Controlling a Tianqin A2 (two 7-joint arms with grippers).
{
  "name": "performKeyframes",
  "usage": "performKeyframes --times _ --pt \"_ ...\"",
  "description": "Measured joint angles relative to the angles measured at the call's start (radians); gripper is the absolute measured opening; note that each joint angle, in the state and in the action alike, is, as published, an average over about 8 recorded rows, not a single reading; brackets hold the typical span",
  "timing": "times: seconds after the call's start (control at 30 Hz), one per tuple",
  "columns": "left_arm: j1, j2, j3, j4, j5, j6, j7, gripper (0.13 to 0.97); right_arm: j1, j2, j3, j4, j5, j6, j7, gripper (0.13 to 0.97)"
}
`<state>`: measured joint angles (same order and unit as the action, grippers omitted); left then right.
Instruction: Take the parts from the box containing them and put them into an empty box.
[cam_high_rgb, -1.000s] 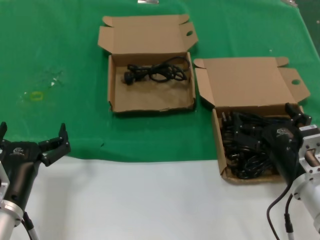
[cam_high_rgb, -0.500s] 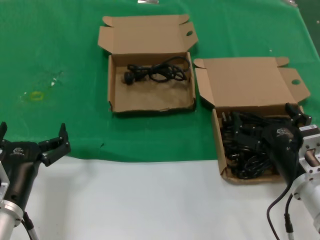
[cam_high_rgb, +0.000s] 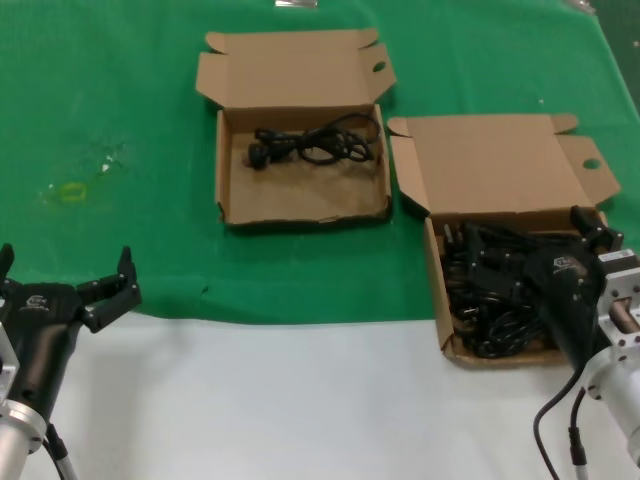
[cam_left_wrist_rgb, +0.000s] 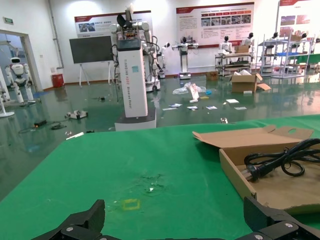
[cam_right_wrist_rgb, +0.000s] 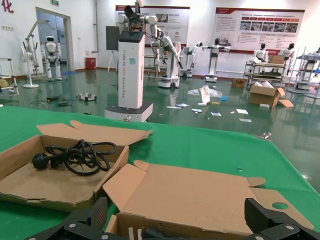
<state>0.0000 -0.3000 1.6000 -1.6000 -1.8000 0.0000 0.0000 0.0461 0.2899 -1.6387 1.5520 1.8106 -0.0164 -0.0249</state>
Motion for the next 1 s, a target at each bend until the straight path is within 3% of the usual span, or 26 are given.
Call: performKeyframes --times 1.0 --pt "0.000 0.000 0.000 0.000 0.000 0.000 0.000 0.966 0.000 0.000 0.000 0.000 0.000 0.000 0.000 0.966"
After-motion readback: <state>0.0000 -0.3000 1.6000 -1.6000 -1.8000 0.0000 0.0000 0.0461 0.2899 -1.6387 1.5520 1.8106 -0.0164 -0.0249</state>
